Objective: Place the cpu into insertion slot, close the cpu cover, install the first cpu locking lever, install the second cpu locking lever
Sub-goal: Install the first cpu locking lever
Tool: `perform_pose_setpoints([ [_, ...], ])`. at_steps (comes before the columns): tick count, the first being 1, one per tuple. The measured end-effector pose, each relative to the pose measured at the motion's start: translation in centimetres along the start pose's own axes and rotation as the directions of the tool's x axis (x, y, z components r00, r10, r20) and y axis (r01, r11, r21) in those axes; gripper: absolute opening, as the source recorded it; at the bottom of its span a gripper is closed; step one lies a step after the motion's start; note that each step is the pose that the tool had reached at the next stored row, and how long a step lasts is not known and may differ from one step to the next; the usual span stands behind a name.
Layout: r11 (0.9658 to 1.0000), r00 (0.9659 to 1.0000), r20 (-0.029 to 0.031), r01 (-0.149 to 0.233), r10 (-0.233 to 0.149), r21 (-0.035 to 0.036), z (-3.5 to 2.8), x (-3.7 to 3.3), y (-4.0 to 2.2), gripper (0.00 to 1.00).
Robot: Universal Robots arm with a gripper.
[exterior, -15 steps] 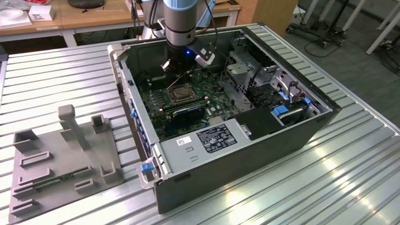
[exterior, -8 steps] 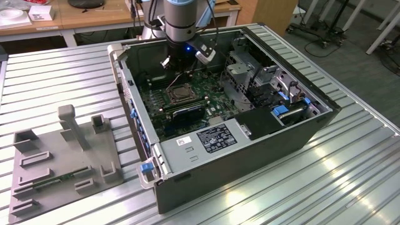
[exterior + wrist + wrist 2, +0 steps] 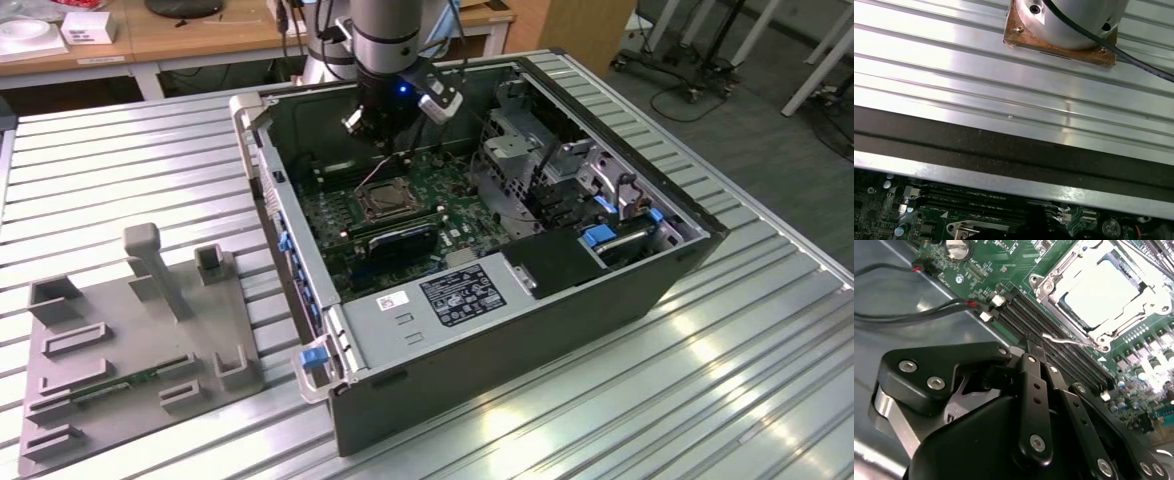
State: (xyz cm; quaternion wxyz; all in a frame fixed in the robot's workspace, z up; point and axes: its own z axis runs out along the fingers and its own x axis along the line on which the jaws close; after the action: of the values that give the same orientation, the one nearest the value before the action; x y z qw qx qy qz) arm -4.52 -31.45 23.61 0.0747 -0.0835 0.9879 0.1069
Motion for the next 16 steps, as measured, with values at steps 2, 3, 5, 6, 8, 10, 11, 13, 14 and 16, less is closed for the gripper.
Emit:
perform_pose_setpoints([
  [2,1.0000,1.0000,0.0003,0.000,0.000,-0.0012,-0.13,-0.02,0.03,0.11],
  [3,1.0000,1.0000,-0.0003,0.003,-0.003,-0.0017,-0.13,-0.02,0.03,0.11],
  [5,0.9999,0.9999,-0.0034,0.016,-0.016,-0.0023,-0.14,0.01,0.04,0.11],
  [6,0.9997,0.9996,-0.0058,0.026,-0.026,-0.0018,-0.14,0.04,0.04,0.11],
  [8,0.9989,0.9988,-0.0109,0.047,-0.047,0.0000,-0.15,0.10,0.05,0.11],
  [10,0.9976,0.9974,-0.0167,0.070,-0.070,0.0011,-0.16,0.14,0.06,0.11],
  [11,0.9967,0.9965,-0.0193,0.081,-0.081,0.0011,-0.16,0.16,0.06,0.11],
  [13,0.9946,0.9943,-0.0243,0.104,-0.104,-0.0005,-0.14,0.18,0.06,0.11],
  [14,0.9935,0.9931,-0.0263,0.114,-0.114,-0.0023,-0.09,0.19,0.05,0.11],
  [16,0.9906,0.9901,-0.0304,0.137,-0.137,-0.0068,0.11,0.24,0.01,0.11],
])
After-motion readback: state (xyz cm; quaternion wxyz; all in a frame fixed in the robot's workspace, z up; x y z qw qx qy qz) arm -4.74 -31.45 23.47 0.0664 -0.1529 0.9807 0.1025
